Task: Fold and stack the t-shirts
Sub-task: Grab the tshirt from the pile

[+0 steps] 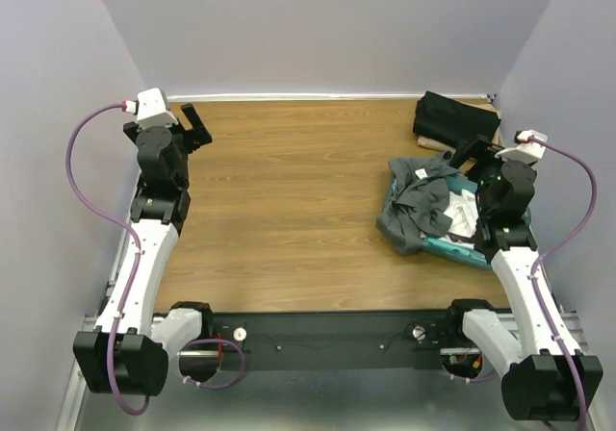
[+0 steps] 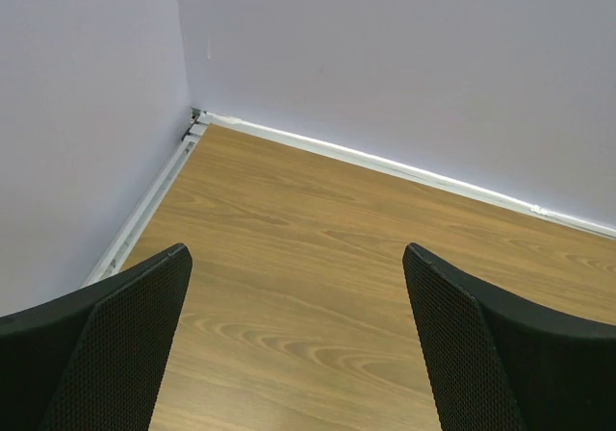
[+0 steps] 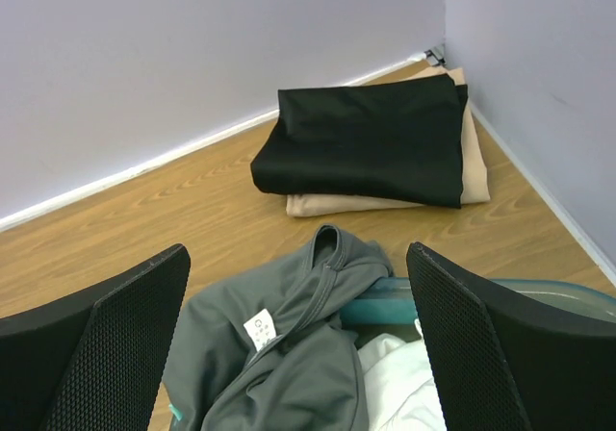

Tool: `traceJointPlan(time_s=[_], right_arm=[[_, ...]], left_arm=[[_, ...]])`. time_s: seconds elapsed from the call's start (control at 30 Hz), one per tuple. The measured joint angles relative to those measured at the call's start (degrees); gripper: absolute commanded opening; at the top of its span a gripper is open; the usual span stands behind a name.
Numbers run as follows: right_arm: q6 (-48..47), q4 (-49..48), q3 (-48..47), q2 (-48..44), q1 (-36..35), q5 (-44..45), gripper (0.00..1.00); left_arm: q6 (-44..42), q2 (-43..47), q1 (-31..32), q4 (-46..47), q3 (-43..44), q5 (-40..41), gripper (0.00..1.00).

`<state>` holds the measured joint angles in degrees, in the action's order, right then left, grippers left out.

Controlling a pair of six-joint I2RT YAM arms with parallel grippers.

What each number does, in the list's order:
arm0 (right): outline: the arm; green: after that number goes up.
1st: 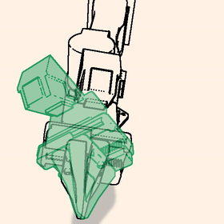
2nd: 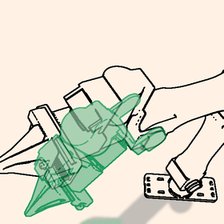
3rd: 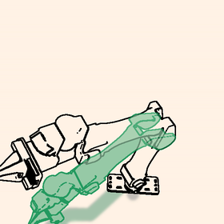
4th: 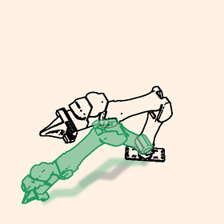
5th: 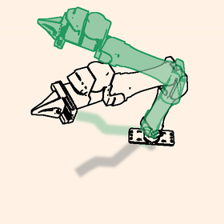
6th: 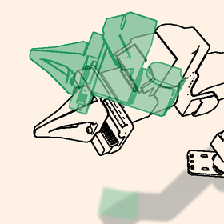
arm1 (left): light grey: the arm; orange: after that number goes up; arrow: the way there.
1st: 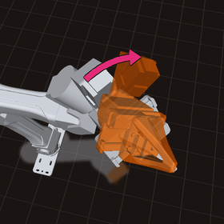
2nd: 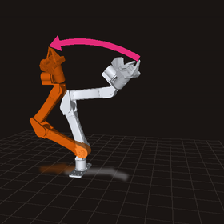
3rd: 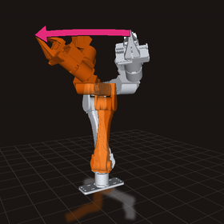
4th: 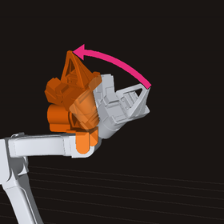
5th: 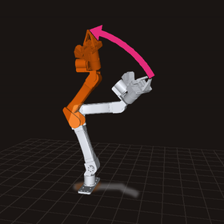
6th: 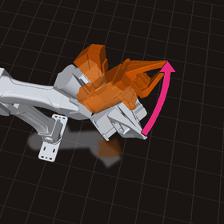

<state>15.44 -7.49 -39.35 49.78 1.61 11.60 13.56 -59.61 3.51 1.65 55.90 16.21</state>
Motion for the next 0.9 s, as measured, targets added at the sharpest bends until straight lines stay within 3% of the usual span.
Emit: traceJointPlan(time_s=[0.3, 0.63, 0.9], right_arm=[[0.2, 1.3, -0.2, 2.5, 0.0, -3.6, 1.0], [2.2, 6.1, -2.9, 18.6, 0.0, -14.4, 1.0], [3.6, 9.9, -3.6, 25.0, -0.1, -15.8, 0.99]], left_arm=[[0.1, 3.1, 0.0, 2.4, -1.2, -0.2, 0.98], [1.5, 2.2, 0.0, 2.4, -2.1, 0.3, 0.98], [1.5, 2.2, 0.0, 2.3, -2.8, 1.1, 0.98]])
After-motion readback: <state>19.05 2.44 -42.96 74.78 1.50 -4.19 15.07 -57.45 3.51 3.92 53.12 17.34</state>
